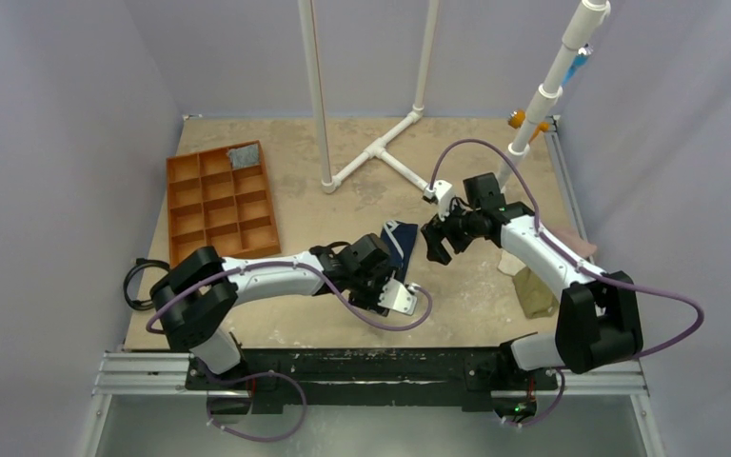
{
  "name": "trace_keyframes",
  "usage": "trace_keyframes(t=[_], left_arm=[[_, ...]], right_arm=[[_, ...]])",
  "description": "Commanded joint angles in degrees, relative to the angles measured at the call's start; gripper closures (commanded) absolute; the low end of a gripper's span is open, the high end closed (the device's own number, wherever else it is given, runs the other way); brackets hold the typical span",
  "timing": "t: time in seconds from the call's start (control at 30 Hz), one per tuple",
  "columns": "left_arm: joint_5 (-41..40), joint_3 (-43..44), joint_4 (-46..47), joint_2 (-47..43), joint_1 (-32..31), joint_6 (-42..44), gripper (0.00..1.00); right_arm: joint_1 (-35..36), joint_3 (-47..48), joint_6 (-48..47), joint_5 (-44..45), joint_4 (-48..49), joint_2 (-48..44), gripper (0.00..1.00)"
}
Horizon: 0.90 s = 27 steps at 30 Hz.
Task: Roll the underwear
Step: Roll the underwear to the center of the board.
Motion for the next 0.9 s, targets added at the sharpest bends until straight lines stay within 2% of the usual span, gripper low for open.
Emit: trace_keyframes(t=[0.0,0.17,0.67,0.87], left_arm=[[0.1,0.4,2.8,0.4,-0.4,1.6,0.46],[-0.5,0.0,3.9,1.6,-0.7,1.3,0.53],[-2.6,-1.4,3.9,3.0,-2.2,0.3,0.52],[-3.0,-0.8,3.8,5.4,-2.1,0.1,0.59]], right_arm=[[-0.8,2.4,-0.1,-2.1,-0.7,-0.4,0.24],[-0.9,2.5,-0.2,-2.5,-1.0,0.2,0.24],[-1.3,2.6,-0.5,-2.9,-1.6,0.9,0.24],[-1.4,2.6,-0.6,-3.2,-1.8,0.7,0.24]])
